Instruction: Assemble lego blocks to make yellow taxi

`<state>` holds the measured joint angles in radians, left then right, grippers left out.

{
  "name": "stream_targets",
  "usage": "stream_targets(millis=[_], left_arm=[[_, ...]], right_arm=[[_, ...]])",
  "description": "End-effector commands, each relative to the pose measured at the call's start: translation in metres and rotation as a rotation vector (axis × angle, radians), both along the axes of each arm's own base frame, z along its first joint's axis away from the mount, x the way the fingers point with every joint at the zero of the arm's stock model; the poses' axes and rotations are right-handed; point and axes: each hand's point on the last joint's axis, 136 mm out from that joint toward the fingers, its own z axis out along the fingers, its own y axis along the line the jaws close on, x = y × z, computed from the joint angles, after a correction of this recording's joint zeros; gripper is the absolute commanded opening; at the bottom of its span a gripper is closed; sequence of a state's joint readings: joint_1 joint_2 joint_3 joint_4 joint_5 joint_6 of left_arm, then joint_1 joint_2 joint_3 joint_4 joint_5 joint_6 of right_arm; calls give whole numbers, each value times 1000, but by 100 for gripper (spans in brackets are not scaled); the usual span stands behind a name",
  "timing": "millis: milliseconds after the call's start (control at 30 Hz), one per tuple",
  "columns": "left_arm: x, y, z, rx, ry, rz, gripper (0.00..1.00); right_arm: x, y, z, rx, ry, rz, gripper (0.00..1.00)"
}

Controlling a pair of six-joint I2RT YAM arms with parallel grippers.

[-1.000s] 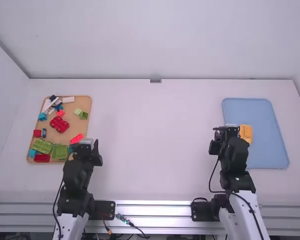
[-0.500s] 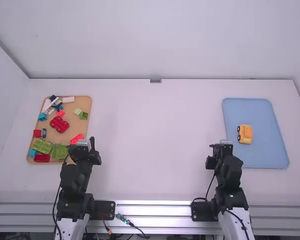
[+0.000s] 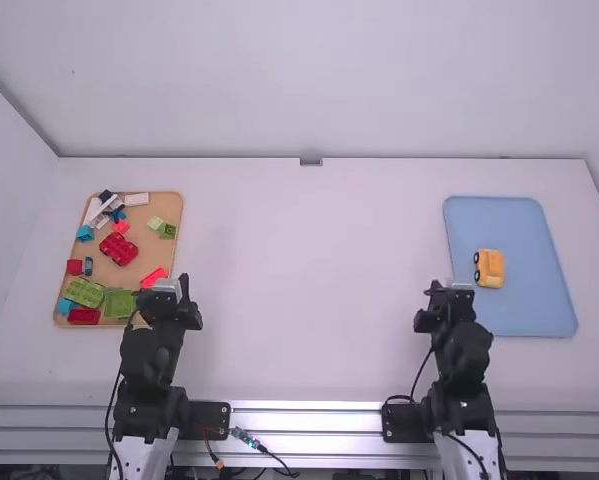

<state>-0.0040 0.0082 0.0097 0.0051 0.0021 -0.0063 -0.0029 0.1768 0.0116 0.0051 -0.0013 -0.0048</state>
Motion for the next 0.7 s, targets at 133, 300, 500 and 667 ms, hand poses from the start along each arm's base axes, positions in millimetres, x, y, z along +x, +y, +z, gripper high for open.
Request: stream_targets(millis=[133,300,500,667], left_arm=[[0,1,-4,6,7,5,0],[0,1,-4,6,7,5,0],[0,1,-4,6,7,5,0],[0,1,-4,6,7,5,0]], right_arm=[[-1,0,11,4,-63,0,0],[-2,0,24,4,-118,1,0],[-3,0,33,4,-160,1,0],[-3,0,33,4,-160,1,0]])
